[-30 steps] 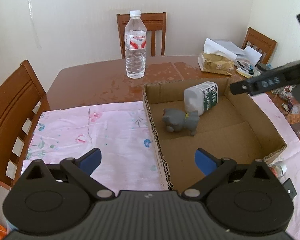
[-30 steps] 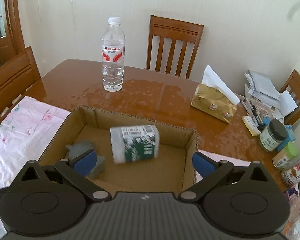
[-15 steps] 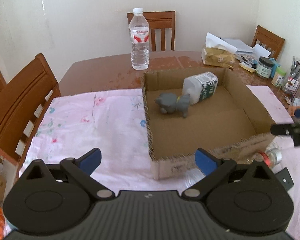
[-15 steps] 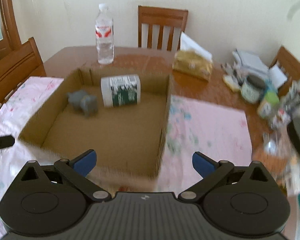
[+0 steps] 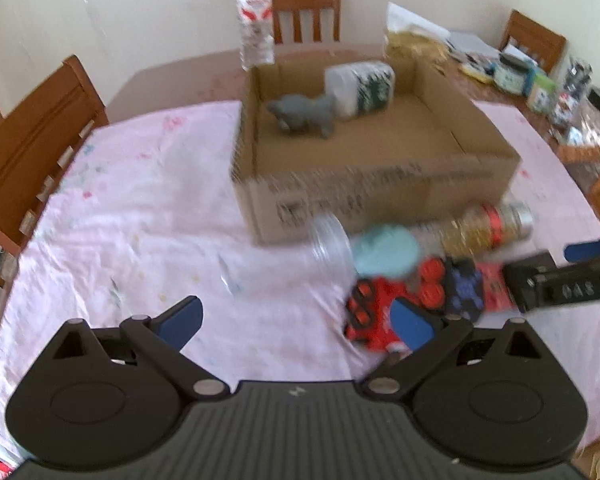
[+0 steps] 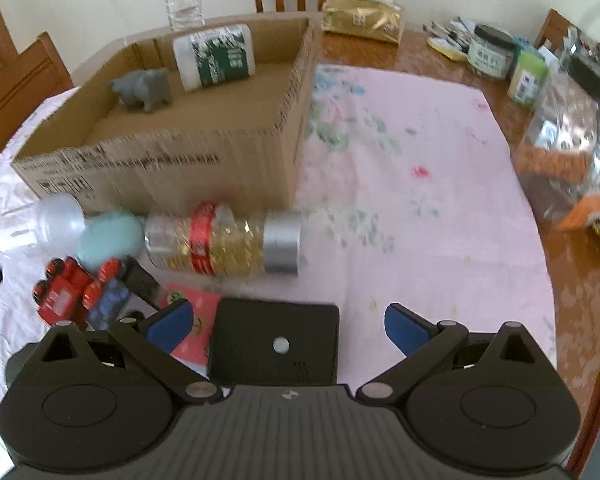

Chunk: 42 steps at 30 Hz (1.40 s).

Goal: Organize rigid objects
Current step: 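Move the left tool back to the black oval lid while the right tool approaches the black timer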

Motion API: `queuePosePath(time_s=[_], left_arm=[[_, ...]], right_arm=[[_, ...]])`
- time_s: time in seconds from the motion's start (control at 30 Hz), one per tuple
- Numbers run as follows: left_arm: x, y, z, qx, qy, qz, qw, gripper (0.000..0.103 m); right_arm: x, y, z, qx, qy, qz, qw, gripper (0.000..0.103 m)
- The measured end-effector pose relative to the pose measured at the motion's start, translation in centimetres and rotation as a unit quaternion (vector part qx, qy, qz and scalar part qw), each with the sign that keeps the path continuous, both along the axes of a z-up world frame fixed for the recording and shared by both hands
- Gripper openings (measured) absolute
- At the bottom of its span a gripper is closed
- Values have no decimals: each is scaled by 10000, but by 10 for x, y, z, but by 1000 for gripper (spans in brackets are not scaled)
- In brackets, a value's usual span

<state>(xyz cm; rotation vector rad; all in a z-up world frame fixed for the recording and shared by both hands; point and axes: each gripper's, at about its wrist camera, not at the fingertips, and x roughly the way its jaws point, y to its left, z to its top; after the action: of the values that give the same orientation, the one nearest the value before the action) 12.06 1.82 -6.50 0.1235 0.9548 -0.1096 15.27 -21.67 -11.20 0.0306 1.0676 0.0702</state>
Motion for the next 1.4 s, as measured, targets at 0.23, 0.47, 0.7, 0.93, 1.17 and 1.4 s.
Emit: queuePosePath(time_s=[0.23,0.47,0.7,0.93,1.17,1.4], left_arm=[[-19,-15,-21,37,312,-231,9992,100],[-29,-20,-39,307,561,-327,9974,100],[-36,-5,-50,330,732,-138,9967,100],[-41,23,-48,351,808,240,9958,101],[-33,47,-47,494,714,677,9939,101],[-28,40,-47,439,692,609,9948,101]], right_arm=[[-4,-14,-8,-1,83,-34,10000,103],[-9,-29,-6,-122,67,15,9999,103],[-13,-35,-5,-227,80,222,9995,103],[-16,-44,-3,-378,134,214,9990,103],[-22,-61,-2,-461,202,94,9987,103],[-27,-66,-13,-453,250,287,9982,103]])
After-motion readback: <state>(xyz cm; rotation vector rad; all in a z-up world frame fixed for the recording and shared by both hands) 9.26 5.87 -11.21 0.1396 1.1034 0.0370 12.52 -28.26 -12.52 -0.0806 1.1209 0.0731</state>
